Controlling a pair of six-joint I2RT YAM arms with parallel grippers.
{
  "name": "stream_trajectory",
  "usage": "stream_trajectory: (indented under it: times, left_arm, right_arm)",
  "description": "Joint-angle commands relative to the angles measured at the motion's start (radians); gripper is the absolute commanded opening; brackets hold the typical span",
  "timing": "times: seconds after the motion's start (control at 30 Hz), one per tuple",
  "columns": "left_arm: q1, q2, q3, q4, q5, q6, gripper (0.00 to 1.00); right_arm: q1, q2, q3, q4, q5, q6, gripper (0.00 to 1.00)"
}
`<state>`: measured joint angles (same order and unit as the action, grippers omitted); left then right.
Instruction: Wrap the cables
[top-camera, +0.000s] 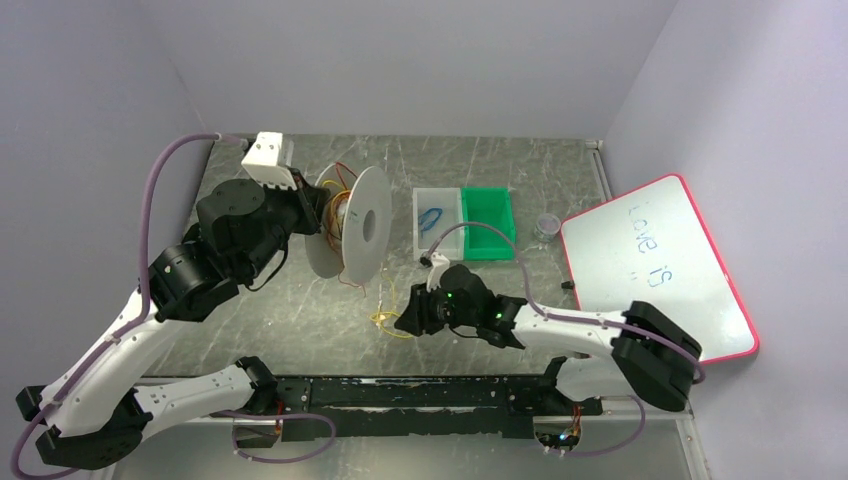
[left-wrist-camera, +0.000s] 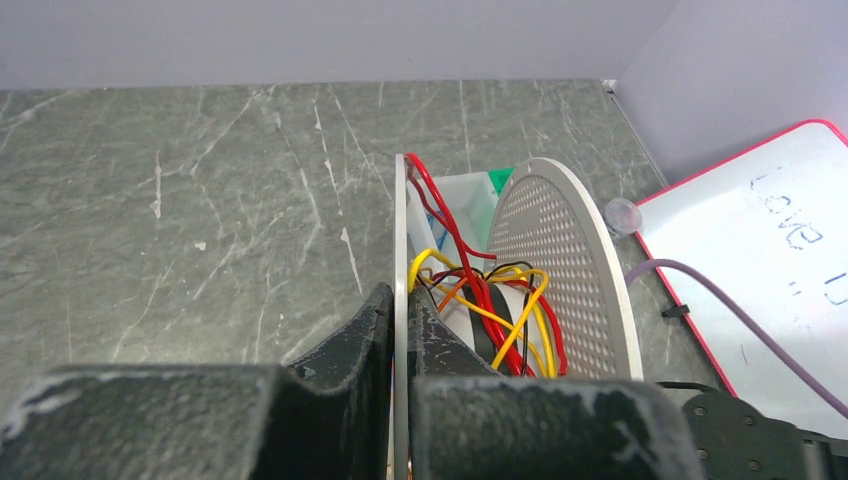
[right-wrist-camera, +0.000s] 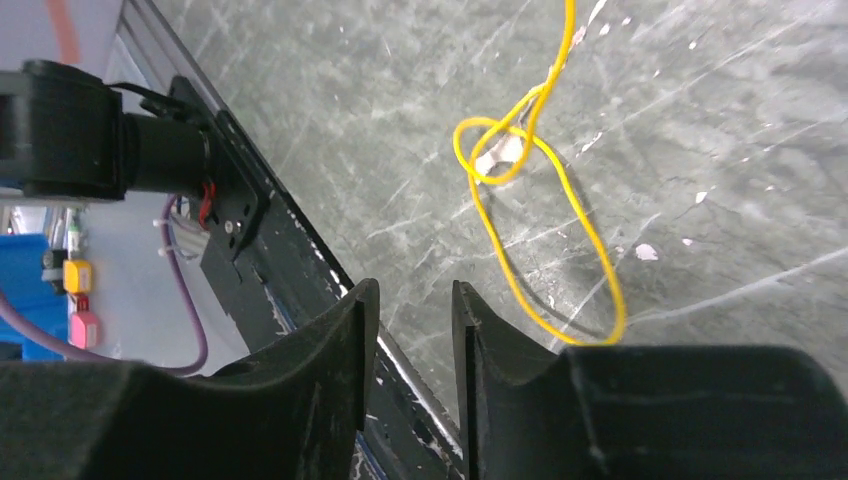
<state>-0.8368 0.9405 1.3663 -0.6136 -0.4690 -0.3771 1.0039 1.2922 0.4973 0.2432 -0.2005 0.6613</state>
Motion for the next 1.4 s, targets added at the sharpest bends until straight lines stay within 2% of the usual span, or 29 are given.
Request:
stream_trajectory:
  times: [0.0,0.17,0.43,0.63,0.77,1.37]
  left_arm:
    - [-0.005,-0.013,0.045,0.109,-0.040,-0.002,0.07]
    - [-0.004,0.004,0.053,0.117,-0.046,-0.002,0.07]
    - [-0.004,0.003,0.056,0.108,-0.051,-0.005,0.07]
    - [-0.004,-0.007,0.055,0.097,-0.057,-0.008,0.07]
    - [-0.004,-0.011,0.051,0.095,-0.059,-0.010,0.07]
    - [-0.004,-0.017,0.051,0.095,-0.050,-0.015,0.07]
  right_arm:
    - [0.004,-0.094,0.024,-0.074,0.113,-0.004,0.38]
    - [0.005,-0.108,0.022,-0.111,0.172,-0.011,0.42]
    - [0.007,-0.030,0.029,-0.122,0.228,-0.041,0.44]
    - [0.006,0.006,0.065,-0.242,0.392,0.024,0.44]
    - [0.007,-0.004,0.057,-0.292,0.445,0.074,0.45]
    - [0.004,0.093,0.016,-0.229,0.396,0.215,0.45]
